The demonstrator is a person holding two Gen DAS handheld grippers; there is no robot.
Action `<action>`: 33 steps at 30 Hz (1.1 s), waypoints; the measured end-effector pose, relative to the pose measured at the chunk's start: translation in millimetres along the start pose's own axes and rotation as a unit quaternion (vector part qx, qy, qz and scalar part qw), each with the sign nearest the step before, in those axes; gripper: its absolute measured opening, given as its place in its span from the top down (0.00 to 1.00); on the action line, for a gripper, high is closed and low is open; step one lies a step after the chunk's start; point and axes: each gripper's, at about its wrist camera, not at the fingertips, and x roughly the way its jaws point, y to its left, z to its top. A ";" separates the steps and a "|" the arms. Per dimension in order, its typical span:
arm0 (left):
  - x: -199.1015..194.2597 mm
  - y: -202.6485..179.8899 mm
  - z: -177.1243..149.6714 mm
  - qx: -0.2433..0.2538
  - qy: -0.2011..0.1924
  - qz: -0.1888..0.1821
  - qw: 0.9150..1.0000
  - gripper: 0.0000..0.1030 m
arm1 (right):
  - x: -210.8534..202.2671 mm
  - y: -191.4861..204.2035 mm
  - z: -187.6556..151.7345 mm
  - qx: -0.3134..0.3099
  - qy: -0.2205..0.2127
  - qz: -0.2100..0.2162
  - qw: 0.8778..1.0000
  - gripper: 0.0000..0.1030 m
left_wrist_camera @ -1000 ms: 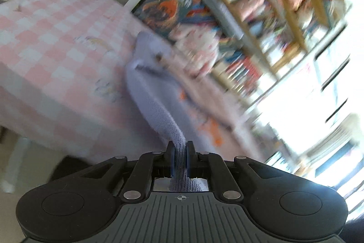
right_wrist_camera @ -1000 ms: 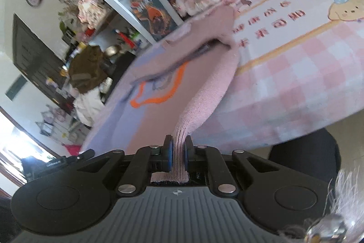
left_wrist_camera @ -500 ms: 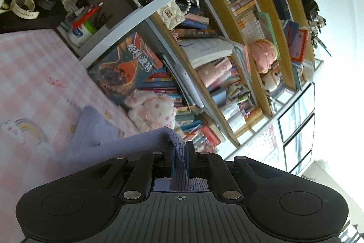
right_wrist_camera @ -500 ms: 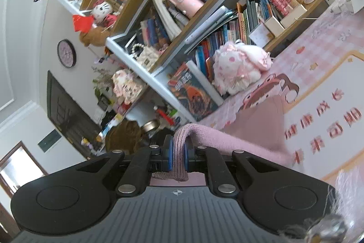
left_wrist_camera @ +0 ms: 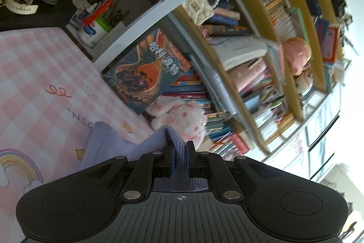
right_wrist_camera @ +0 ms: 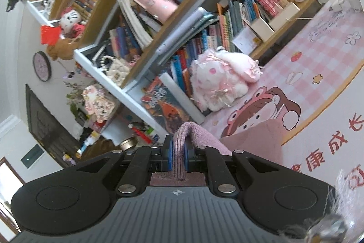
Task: Fold clothes
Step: 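Lift the hem with both tools and fold it toward the collar, then grasp the lavender folded edge with the left tool while the right tool grasps the pink edge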
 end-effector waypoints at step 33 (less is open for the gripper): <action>62.6 -1.8 -13.6 0.285 0.124 0.176 0.934 0.44 | 82.9 0.8 -30.8 -0.301 0.100 -0.195 0.928 0.48</action>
